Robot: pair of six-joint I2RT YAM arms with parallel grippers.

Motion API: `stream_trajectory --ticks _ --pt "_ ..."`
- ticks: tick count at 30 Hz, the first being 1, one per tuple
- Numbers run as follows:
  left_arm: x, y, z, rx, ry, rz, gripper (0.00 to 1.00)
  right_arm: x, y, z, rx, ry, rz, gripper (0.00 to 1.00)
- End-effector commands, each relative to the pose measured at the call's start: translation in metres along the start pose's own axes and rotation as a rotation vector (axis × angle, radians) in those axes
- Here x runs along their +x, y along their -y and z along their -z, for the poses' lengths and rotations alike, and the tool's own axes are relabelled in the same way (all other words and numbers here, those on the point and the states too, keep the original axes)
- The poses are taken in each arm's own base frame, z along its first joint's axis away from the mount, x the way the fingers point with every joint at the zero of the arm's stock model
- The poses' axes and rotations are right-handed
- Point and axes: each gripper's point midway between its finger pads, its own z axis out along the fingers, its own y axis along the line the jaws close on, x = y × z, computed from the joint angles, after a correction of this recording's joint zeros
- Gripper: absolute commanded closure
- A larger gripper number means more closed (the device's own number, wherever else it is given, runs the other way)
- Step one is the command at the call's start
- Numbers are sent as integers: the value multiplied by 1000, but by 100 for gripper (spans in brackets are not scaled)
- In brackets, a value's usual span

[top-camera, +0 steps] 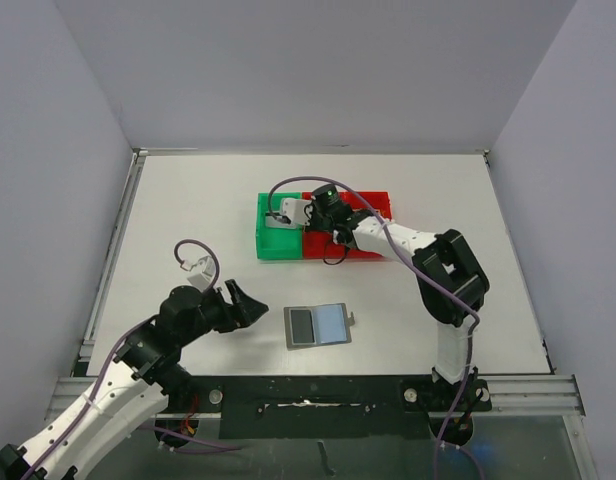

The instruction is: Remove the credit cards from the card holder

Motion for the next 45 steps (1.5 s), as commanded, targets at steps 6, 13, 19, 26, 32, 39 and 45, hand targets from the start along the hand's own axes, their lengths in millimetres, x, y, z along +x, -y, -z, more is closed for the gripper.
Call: stream_trajectory --ticks 6,13,19,26,32,39,45 --pt "-23 26 13 66 67 -3 27 -4 36 -19 99 -38 47 99" --pt "-25 28 17 76 79 5 27 -2 31 -30 90 -50 50 94" --pt "-24 28 17 79 79 8 27 -2 27 -28 70 -48 47 85" --pt "-24 30 18 86 76 8 27 -1 18 -26 31 -40 37 77" --pt "-22 31 16 95 68 12 27 1 18 -25 25 -39 15 70" --pt "-19 31 13 100 50 12 27 3 13 -30 8 -40 0 69" --pt "-17 32 12 105 38 10 27 0 15 -28 2 -17 -30 61"
